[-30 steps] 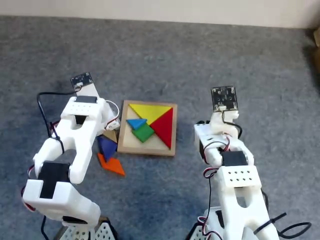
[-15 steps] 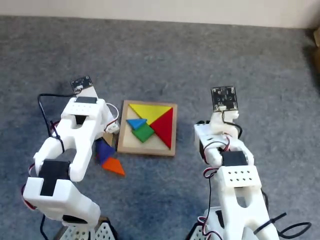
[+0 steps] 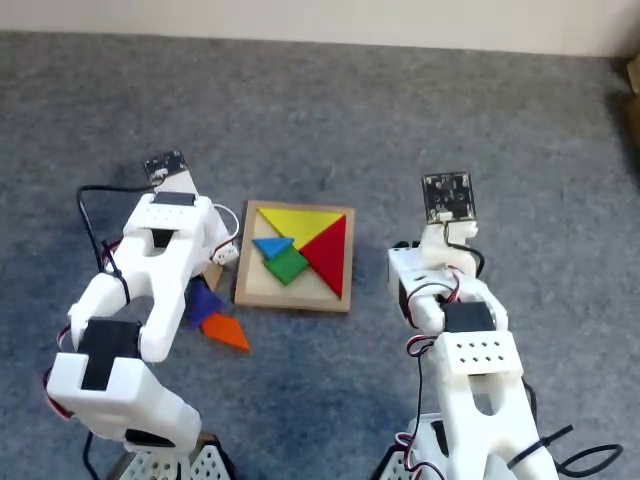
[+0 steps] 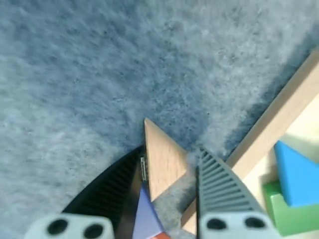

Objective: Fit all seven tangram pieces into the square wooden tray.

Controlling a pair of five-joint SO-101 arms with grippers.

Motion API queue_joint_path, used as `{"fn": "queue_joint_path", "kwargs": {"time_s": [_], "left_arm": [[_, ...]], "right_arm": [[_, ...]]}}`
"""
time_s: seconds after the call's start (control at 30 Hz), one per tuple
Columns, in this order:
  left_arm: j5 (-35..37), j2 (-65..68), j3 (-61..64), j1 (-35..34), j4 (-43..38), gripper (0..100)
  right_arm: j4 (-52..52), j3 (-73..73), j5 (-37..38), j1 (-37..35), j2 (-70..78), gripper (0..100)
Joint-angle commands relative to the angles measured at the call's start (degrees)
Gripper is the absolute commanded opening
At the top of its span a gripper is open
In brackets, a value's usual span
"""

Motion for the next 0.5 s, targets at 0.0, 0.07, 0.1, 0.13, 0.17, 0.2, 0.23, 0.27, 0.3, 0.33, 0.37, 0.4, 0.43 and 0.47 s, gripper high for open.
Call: {"fn": "queue_joint_path", "kwargs": {"time_s": [0.0,0.07,0.1,0.13,0.17,0.2,0.23,0.27,0.3,0.33,0.37,0.4,0.43,0.47], "left_arm": [[0.4,-1.0,-6.1,0.9,4.8,1],[0.4,-1.0,-9.3,2.2,9.4,1],[0.4,-1.0,-10.8,3.0,11.7,1],[0.5,-1.0,-12.3,4.1,14.0,1],[0.5,-1.0,-13.8,5.3,15.9,1],[0.6,-1.0,-15.2,6.5,17.6,1],[0.6,-1.0,-16.6,7.8,18.8,1],[0.6,-0.9,-17.5,8.9,19.6,1],[0.7,-0.8,-18.4,10.2,20.0,1],[0.7,-0.7,-19.1,11.5,20.0,1],[0.7,-0.5,-19.7,12.6,20.0,1],[0.7,-0.4,-20.4,13.8,20.0,1],[0.7,-0.4,-20.8,15.3,20.0,1],[0.7,-0.4,-21.1,16.9,20.0,1]], "right_arm": [[-1.3,-0.2,-0.3,0.7,-2.0,5.6],[-1.3,-0.2,-0.3,0.7,-2.1,5.6],[-1.3,-0.2,-0.3,0.7,-2.2,5.6],[-1.3,-0.2,-0.3,0.7,-2.2,5.6],[-1.3,-0.2,-0.3,0.7,-2.2,5.6],[-1.3,-0.2,-0.3,0.7,-2.4,5.6],[-1.3,-0.2,-0.3,0.8,-2.5,5.6],[-1.3,-0.2,-0.3,0.9,-2.5,5.6],[-1.3,-0.2,-0.3,1.0,-2.5,5.6],[-1.3,-0.2,-0.3,1.7,-2.6,5.6],[-1.3,-0.4,-0.4,2.3,-2.6,5.6],[-1.3,-0.6,-0.4,3.0,-2.6,5.6],[-1.3,-0.7,-0.5,4.0,-2.6,5.6],[-1.3,-0.7,-0.6,5.0,-2.6,5.6]]}}
